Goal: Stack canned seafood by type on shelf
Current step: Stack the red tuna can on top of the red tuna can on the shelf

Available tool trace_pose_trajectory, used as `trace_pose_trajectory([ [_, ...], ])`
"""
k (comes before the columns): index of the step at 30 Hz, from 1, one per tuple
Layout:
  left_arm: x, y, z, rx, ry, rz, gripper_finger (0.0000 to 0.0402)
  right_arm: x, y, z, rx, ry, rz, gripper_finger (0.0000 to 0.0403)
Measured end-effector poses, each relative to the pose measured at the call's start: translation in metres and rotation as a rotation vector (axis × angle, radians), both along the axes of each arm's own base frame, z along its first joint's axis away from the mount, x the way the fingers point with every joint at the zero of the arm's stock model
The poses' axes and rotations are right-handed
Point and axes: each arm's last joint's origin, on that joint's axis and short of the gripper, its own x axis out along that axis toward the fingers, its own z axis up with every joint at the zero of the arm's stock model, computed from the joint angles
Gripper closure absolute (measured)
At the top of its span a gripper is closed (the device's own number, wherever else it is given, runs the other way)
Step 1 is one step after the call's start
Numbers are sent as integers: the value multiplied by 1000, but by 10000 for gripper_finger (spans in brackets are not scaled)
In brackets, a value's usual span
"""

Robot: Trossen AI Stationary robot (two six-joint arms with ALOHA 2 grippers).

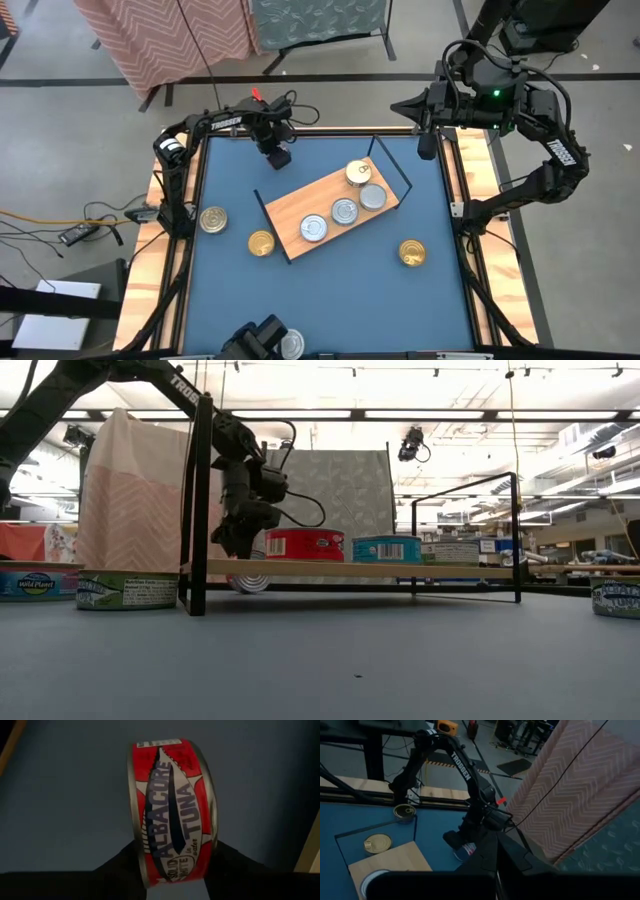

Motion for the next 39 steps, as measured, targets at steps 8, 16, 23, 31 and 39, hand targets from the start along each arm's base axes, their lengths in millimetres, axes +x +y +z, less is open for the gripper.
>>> trace_pose_trajectory([
  [8,0,0,0,6,6,4,258,0,0,0,2,-1,4,391],
  [16,-3,-3,15,34,-18,4,255,0,0,0,2,0,4,391],
  [23,-7,-11,72,131,-130,0,255,0,0,0,2,0,4,391],
  [31,-17,-58,170,322,-370,-49,257,0,0,0,7,-1,3,391],
  [39,-22,-137,242,394,-671,-102,258,5,2,-2,41,0,106,391],
])
